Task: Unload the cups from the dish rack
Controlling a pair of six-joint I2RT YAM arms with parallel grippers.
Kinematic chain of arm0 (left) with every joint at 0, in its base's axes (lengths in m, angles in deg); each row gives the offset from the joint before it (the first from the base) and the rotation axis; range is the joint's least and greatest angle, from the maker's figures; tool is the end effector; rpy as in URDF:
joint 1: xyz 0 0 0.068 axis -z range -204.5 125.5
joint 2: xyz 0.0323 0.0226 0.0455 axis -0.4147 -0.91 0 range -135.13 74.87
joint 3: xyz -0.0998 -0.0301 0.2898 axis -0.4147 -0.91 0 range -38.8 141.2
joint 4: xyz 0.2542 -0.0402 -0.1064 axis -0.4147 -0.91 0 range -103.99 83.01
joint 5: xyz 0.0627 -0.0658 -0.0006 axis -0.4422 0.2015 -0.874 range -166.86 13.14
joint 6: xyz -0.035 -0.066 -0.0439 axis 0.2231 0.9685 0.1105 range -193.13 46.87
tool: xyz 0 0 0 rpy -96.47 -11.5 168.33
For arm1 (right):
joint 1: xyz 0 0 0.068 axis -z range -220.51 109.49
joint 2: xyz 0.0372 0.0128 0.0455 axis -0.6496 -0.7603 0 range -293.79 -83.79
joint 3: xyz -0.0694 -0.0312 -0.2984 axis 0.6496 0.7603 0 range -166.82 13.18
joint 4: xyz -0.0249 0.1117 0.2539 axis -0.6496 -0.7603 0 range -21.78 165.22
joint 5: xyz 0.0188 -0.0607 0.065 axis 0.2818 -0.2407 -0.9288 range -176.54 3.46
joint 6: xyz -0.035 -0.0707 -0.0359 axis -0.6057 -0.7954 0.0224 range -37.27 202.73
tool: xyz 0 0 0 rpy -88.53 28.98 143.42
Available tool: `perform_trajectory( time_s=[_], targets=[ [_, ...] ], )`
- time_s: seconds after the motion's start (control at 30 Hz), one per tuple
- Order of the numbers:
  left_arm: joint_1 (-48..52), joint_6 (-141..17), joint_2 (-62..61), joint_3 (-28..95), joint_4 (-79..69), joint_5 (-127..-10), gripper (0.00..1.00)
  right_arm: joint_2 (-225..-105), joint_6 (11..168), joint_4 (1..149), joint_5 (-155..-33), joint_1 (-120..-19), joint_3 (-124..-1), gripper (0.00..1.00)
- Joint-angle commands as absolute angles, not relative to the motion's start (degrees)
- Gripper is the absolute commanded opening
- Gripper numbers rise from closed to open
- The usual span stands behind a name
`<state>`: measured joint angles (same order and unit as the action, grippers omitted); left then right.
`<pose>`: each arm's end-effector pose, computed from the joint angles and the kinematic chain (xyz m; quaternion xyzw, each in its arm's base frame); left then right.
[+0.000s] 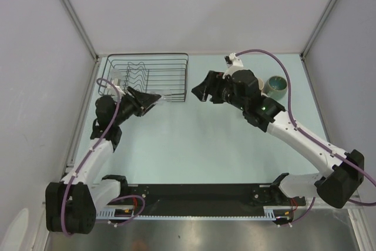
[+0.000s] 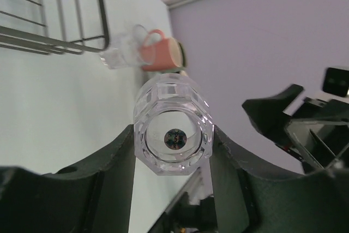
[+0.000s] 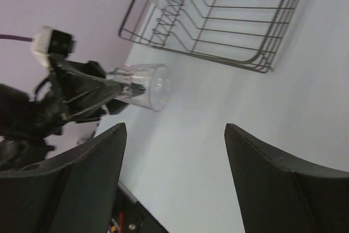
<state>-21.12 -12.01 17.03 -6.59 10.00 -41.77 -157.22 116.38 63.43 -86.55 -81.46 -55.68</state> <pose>0.2555 -0.0590 0.2873 -0.1771 0.7280 -0.5251 0.4036 0.2614 0.2267 0.3976 -0.0510 0.7989 0.3633 0.4767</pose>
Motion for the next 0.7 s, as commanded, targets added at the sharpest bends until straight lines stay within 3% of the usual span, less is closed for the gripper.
perform_trajectory(
  time_s=[0.0, 0.13, 0.27, 0.67],
  targets=[
    [-20.46, 9.17, 14.41, -12.77, 45.87, -31.25, 0.00, -153.58, 122.62, 78.17, -98.92, -80.50, -52.39, 0.77],
    [-19.49, 16.50, 11.16, -15.33, 63.10, -29.67, 0.00, -153.66, 126.22, 83.73, -104.89, -79.62, -49.84, 0.72],
    [-17.82, 21.51, 7.56, -15.25, 70.34, -28.35, 0.00, -154.89, 131.67, 91.72, -111.21, -79.27, -46.68, 0.69],
    [-15.10, 21.35, 5.88, -13.14, 70.09, -27.56, 0.01, -159.89, 135.37, 99.48, -115.63, -79.53, -47.19, 0.69]
  ],
)
